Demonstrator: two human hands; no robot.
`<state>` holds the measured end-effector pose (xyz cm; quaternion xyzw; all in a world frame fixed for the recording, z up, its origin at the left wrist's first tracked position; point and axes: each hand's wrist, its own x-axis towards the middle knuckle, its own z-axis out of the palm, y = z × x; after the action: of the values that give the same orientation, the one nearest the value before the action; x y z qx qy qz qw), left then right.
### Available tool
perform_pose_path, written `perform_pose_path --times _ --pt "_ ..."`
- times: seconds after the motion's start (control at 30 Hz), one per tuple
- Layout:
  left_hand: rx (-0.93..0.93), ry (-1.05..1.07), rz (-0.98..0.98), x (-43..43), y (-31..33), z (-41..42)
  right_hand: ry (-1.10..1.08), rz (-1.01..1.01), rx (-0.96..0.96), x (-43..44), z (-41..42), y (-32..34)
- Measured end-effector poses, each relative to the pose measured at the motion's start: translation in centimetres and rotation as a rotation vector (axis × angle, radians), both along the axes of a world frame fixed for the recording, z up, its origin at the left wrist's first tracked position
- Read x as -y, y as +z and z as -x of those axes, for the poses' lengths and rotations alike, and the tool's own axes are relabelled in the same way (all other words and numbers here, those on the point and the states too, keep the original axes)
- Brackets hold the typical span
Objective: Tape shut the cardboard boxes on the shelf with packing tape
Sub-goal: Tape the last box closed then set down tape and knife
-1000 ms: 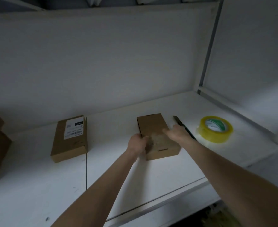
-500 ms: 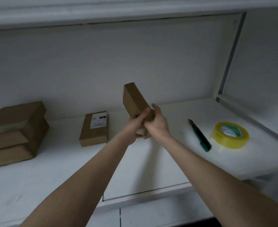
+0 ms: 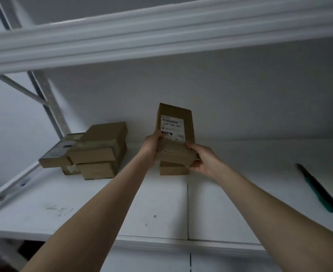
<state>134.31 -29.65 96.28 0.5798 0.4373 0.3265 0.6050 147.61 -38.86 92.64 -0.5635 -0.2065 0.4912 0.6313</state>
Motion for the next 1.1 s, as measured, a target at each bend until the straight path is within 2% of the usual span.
perform_pose_path --times 0.07,0.23,0.33,0.47,0.6,0.73,0.83,0.97,1.03,1.1 --pt "-0.043 0.037 -0.056 -2.7 0.3 2.0 0.002 -0.042 -0.002 -2.8 1.8 0.4" --pt "-0.448 0.227 -0.464 -9.8 0.0 6.7 -0.048 0.069 0.243 -10.5 6.6 -0.5" --pt "-0.531 0.161 -0.577 -11.7 -0.5 8.0 -0.062 0.164 0.337 -14.3 8.4 -3.2" --pt "-0.531 -0.014 -0.647 -12.8 -2.5 7.7 -0.065 0.289 0.523 -17.7 9.5 -5.9" --pt "-0.521 -0.100 -0.599 -14.4 -4.9 7.3 -0.073 0.363 0.626 -19.9 10.1 -7.7" --pt "-0.554 -0.145 -0.574 -15.1 -6.3 7.4 -0.049 0.298 0.591 -21.2 10.6 -8.7" --pt "-0.558 -0.149 -0.566 -15.5 -6.7 6.6 -0.010 0.302 0.679 -21.6 9.8 -8.3" --pt "-0.529 -0.232 -0.532 -14.1 -7.2 4.0 -0.272 0.338 0.929 -19.0 6.5 -6.8" --pt "-0.493 -0.280 -0.444 -12.8 -7.6 2.1 -0.396 0.376 0.903 -16.8 4.3 -6.8" --pt "-0.451 -0.335 -0.363 -11.2 -8.1 0.5 -0.407 0.505 0.869 -14.2 2.5 -7.2"
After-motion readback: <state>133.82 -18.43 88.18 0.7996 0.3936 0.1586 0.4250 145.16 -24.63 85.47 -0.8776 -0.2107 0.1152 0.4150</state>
